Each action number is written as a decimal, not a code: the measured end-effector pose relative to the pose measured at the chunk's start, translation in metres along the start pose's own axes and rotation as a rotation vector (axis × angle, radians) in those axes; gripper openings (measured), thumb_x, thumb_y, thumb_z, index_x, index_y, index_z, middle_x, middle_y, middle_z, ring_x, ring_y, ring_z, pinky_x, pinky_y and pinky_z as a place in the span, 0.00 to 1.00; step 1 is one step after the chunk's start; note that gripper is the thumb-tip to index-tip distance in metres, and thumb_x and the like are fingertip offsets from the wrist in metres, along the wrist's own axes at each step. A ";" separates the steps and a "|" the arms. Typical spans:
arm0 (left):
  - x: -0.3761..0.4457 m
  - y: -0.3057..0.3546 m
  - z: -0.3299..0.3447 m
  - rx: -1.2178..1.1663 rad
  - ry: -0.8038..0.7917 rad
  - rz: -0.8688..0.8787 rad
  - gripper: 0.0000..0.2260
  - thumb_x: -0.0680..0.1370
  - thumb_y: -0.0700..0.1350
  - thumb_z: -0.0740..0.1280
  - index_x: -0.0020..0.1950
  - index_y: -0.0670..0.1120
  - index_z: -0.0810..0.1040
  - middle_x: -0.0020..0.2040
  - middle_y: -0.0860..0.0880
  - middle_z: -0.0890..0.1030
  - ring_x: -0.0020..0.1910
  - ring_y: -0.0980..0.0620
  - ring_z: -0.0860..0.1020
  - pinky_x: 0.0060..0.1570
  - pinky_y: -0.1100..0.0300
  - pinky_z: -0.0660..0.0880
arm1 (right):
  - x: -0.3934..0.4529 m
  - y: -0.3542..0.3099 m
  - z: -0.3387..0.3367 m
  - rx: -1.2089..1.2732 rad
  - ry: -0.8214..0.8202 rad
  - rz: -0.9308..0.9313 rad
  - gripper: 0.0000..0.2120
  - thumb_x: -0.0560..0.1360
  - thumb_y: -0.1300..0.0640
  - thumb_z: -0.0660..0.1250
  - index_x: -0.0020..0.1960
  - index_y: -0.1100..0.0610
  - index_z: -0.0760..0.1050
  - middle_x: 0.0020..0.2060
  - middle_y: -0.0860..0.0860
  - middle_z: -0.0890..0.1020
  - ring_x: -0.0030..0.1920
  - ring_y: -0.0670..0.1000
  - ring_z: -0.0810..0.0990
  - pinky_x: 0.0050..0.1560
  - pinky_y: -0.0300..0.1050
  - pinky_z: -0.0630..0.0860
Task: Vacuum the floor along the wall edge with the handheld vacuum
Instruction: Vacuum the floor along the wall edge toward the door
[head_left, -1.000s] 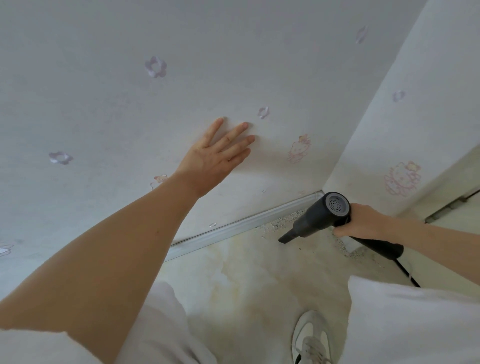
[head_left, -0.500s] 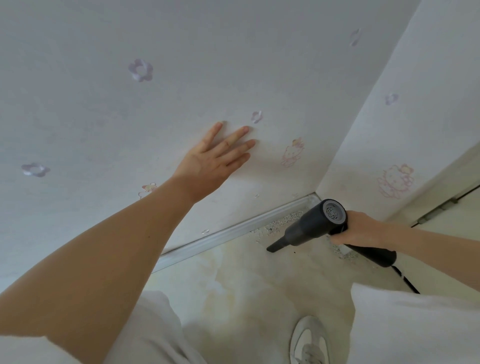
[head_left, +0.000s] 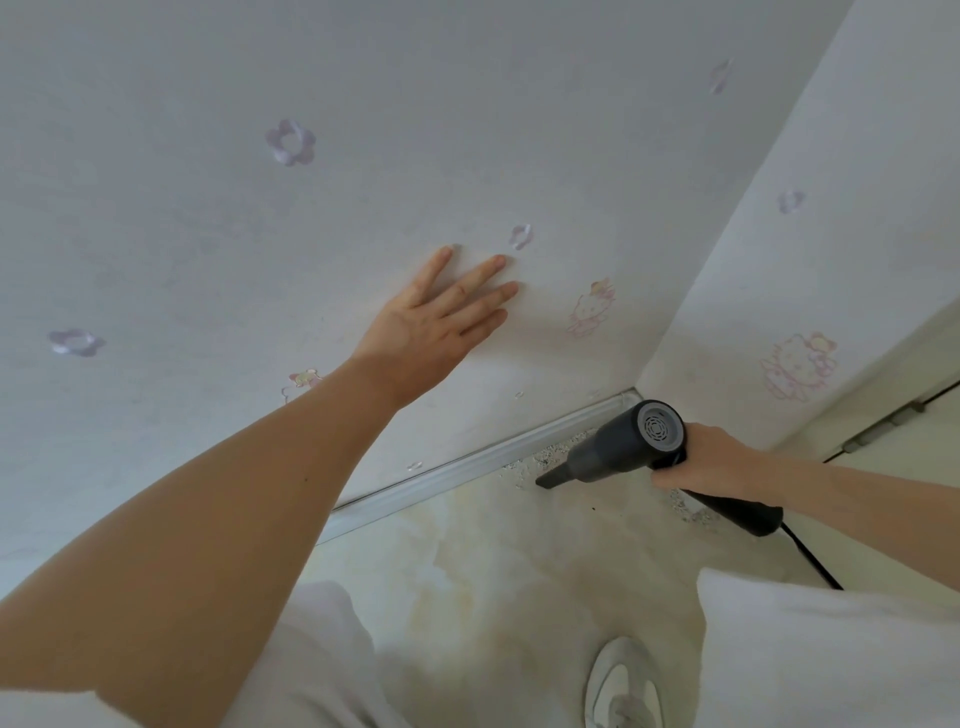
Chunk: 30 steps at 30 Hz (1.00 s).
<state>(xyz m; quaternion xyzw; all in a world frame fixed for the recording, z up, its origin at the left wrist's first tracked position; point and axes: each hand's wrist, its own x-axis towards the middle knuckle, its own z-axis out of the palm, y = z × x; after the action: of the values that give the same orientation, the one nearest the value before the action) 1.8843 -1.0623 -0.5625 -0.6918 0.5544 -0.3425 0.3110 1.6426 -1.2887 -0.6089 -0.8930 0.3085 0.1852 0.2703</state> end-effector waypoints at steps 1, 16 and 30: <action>0.000 0.000 0.000 0.002 0.000 0.001 0.28 0.83 0.46 0.53 0.81 0.50 0.47 0.80 0.47 0.36 0.76 0.39 0.32 0.64 0.34 0.22 | 0.000 0.000 0.001 0.011 -0.009 0.000 0.06 0.69 0.59 0.70 0.43 0.58 0.74 0.32 0.49 0.76 0.32 0.47 0.73 0.36 0.38 0.69; 0.000 0.001 0.005 0.007 0.077 -0.013 0.26 0.83 0.45 0.54 0.81 0.50 0.51 0.81 0.47 0.42 0.79 0.40 0.38 0.68 0.34 0.26 | 0.002 -0.008 0.005 -0.002 0.006 -0.030 0.08 0.69 0.57 0.70 0.39 0.52 0.69 0.32 0.48 0.76 0.33 0.47 0.72 0.34 0.38 0.68; -0.001 0.001 0.001 0.008 0.064 -0.006 0.27 0.82 0.44 0.52 0.81 0.50 0.50 0.81 0.47 0.41 0.79 0.40 0.38 0.68 0.33 0.27 | 0.002 -0.013 0.009 0.007 0.010 -0.051 0.09 0.70 0.58 0.69 0.47 0.61 0.74 0.33 0.48 0.75 0.34 0.47 0.72 0.36 0.38 0.68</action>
<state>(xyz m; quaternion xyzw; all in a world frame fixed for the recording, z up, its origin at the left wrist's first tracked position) 1.8848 -1.0618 -0.5643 -0.6807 0.5607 -0.3678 0.2949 1.6517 -1.2758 -0.6119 -0.9006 0.2876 0.1726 0.2764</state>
